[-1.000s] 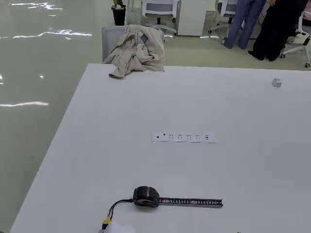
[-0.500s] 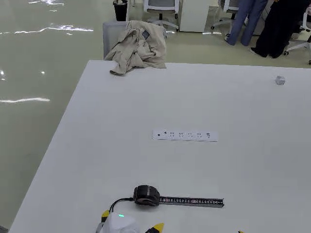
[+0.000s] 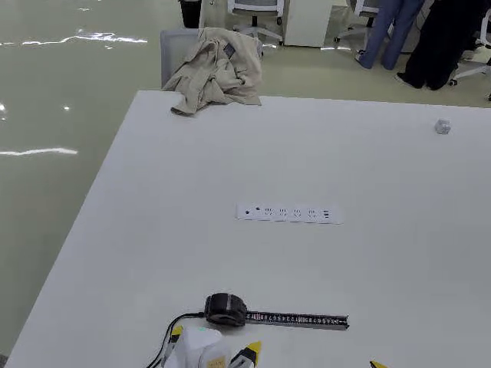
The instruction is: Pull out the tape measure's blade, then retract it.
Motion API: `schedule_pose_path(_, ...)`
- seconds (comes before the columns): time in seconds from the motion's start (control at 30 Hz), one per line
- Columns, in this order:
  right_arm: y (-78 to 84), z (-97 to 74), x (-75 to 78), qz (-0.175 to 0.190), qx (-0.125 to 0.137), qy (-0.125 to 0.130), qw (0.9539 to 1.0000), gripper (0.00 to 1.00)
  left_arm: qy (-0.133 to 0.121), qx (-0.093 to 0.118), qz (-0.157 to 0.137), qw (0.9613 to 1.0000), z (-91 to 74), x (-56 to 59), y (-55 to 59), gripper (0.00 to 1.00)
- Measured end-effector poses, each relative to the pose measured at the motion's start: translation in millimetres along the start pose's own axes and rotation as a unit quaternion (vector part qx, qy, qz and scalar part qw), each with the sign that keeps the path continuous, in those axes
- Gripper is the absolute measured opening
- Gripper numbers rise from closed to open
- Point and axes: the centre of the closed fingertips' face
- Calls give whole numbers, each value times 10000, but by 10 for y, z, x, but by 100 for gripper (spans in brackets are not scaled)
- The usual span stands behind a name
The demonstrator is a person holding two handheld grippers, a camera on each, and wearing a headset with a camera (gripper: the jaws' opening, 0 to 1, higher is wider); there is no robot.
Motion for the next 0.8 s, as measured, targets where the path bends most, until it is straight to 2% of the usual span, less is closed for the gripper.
schedule_pose_path(0.17,-18,53,44,-94,-11,-44,9999,90,-73,-18,105,9999,101,-20,-21,88)
schedule_pose_path(0.37,-31,133,146,-365,-80,-137,9992,89,-64,14,24,10000,220,4,-63,86)
schedule_pose_path(0.47,-50,147,208,-537,-124,-127,9984,89,-69,-82,76,9999,301,28,-30,86)
schedule_pose_path(0.8,-81,186,366,-746,-226,-100,9969,88,-135,-146,15,9998,451,51,-3,86)
Point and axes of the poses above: the centre of the closed fingertips' face, and the gripper's own axes: z roughly forward along the fingers, x roughly to its right, y roughly out of its underside, and after that the axes turned 4 degrees about -x, right-handed
